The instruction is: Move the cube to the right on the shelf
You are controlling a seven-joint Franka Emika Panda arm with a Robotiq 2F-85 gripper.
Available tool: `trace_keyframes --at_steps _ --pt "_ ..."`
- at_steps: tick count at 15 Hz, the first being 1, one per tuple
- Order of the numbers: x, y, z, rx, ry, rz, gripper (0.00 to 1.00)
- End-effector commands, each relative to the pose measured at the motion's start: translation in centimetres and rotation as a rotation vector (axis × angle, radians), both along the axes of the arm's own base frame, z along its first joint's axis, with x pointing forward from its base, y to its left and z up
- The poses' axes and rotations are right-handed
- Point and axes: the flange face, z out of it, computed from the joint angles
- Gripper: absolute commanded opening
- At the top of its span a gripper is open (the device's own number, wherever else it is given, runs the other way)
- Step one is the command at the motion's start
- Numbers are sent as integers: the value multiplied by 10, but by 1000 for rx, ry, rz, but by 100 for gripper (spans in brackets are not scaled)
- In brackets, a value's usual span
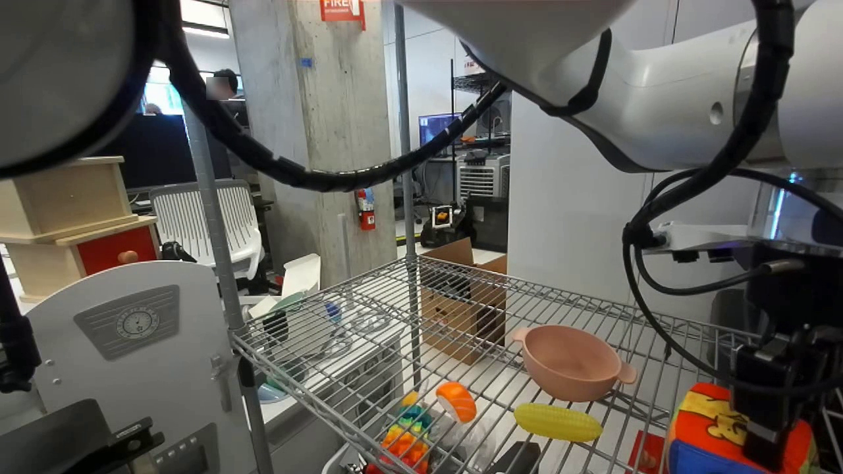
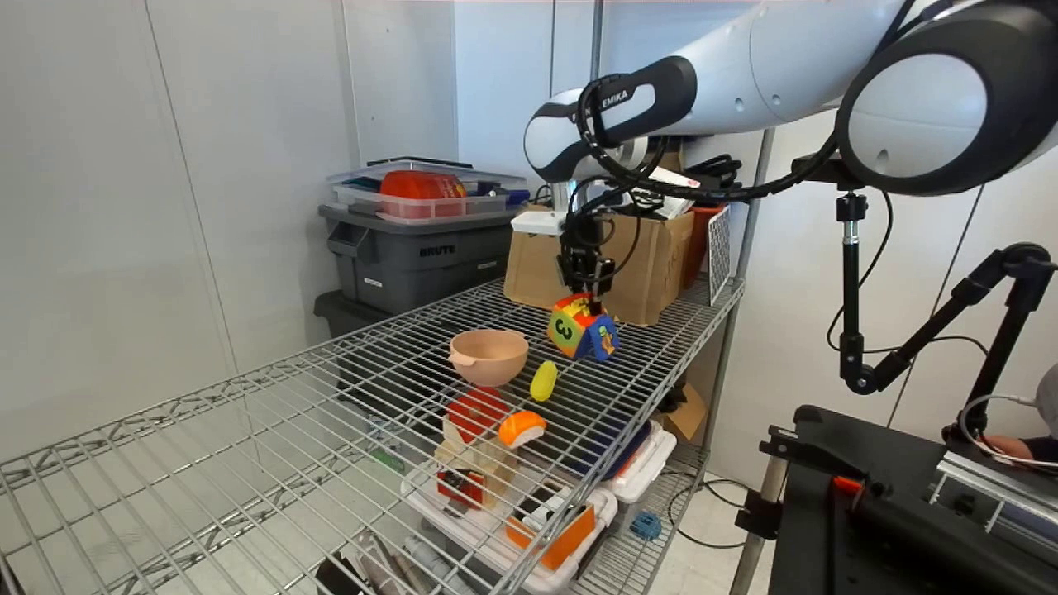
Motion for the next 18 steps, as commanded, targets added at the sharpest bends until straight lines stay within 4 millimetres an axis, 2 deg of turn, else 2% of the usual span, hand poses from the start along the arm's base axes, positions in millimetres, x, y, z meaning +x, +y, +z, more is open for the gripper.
trace_keyframes --at_steps 1,4,10,14,17,18 --pt "3 0 4 55 -43 -19 79" --pt "7 3 11 71 -75 -13 99" --pt "25 13 35 105 -199 30 100" --pt "44 29 87 133 -333 155 100" --pt "53 56 137 196 -378 289 100" --pt "50 42 107 143 -352 214 100"
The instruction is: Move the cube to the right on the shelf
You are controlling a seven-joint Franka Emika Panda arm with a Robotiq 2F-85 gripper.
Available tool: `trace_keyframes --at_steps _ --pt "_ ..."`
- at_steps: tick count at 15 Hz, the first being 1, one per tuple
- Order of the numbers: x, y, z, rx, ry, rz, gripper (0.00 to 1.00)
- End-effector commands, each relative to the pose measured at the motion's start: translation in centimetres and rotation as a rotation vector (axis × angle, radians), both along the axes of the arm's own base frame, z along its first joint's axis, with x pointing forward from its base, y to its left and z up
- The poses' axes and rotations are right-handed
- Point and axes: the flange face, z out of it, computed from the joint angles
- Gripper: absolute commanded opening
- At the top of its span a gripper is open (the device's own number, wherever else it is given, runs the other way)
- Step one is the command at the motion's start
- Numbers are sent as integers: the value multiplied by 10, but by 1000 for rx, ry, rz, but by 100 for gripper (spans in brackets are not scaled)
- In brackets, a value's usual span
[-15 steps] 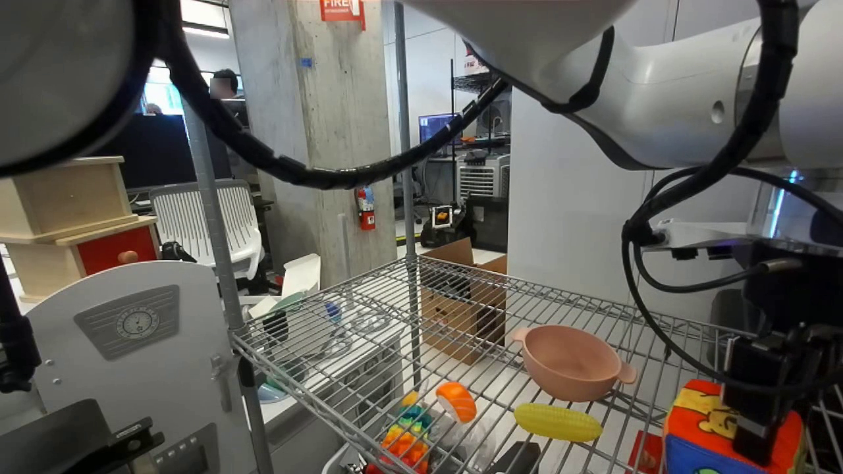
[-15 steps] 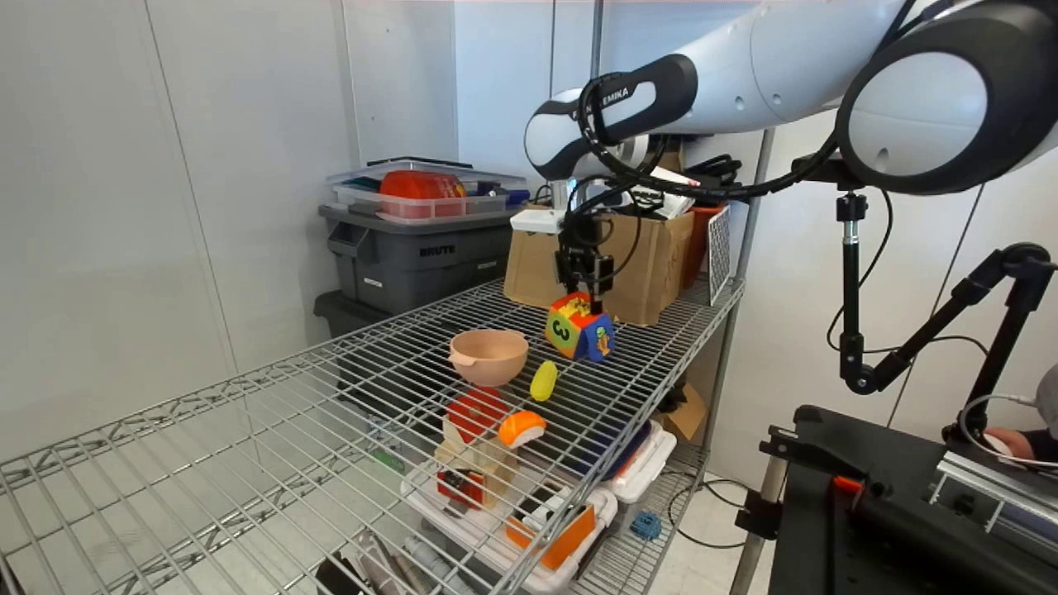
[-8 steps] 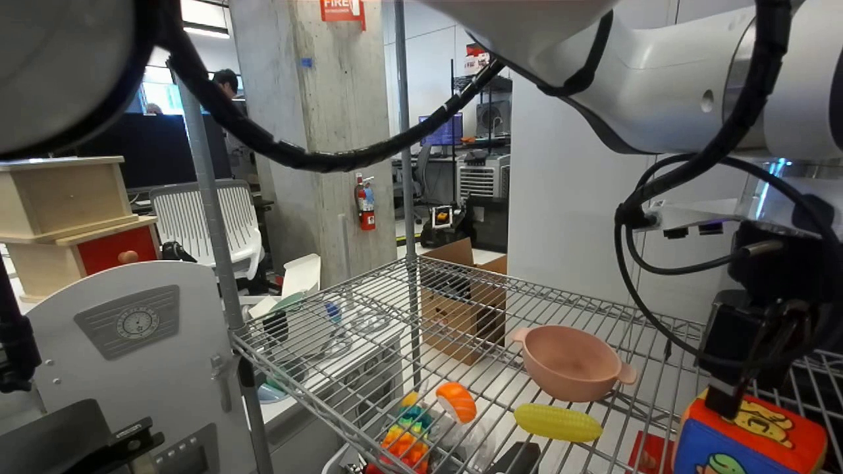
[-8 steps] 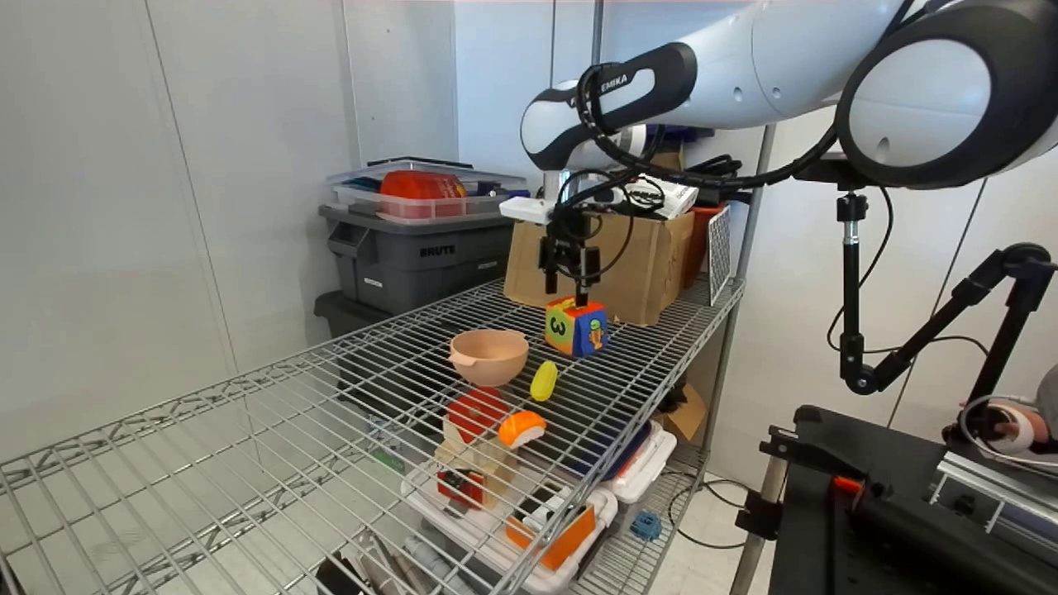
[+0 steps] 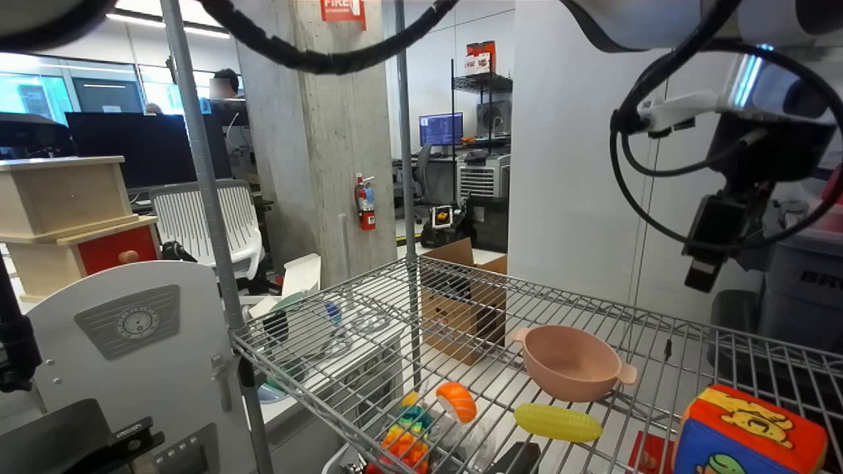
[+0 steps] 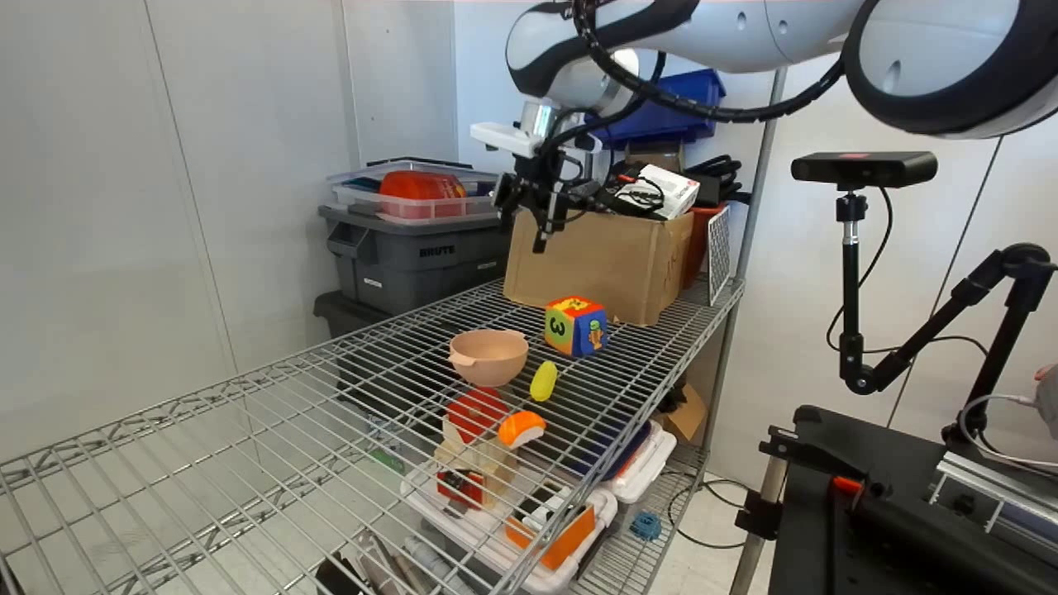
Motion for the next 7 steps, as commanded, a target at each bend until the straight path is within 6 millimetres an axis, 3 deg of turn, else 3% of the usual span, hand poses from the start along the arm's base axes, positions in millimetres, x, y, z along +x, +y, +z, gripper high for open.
trace_keyframes --at_steps 1,3,7 --pt "3 7 15 8 -16 29 100" --pt "5 15 30 13 -23 54 100" --pt "4 14 26 16 -14 63 100"
